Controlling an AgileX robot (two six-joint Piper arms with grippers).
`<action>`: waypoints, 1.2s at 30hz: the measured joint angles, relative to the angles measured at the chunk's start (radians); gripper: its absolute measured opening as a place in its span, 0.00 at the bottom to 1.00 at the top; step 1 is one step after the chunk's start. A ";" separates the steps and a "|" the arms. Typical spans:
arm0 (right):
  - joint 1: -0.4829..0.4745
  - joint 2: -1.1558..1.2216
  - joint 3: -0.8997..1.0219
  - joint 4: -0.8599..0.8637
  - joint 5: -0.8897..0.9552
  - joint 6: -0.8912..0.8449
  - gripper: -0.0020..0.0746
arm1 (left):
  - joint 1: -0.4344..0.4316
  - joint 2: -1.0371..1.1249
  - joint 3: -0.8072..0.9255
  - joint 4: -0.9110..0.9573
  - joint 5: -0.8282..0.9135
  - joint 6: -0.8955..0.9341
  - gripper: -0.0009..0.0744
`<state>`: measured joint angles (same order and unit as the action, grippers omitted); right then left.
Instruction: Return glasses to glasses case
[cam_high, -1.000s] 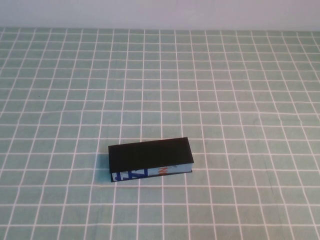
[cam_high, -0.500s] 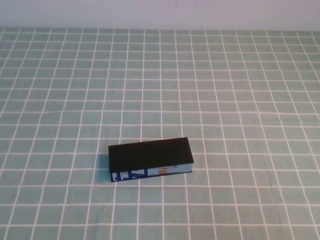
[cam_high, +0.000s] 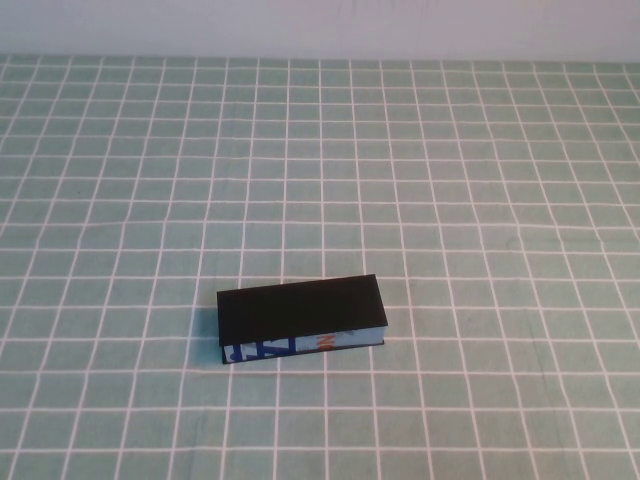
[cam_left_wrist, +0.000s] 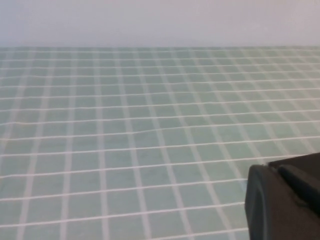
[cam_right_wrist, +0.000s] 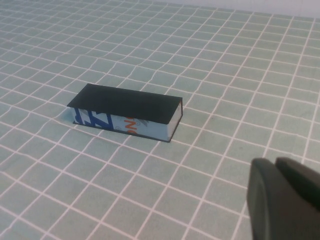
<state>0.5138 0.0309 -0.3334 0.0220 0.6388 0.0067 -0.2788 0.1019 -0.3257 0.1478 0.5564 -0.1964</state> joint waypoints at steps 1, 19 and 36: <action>0.000 0.000 0.000 0.000 0.000 0.000 0.01 | 0.024 0.000 0.013 -0.003 -0.009 0.018 0.01; 0.000 -0.001 0.000 0.000 0.001 0.000 0.01 | 0.159 -0.111 0.353 -0.087 -0.183 0.210 0.01; 0.000 -0.001 0.000 0.000 0.001 0.000 0.01 | 0.159 -0.113 0.353 -0.087 -0.169 0.207 0.01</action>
<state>0.5138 0.0300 -0.3334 0.0225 0.6395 0.0067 -0.1195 -0.0110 0.0268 0.0607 0.3877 0.0106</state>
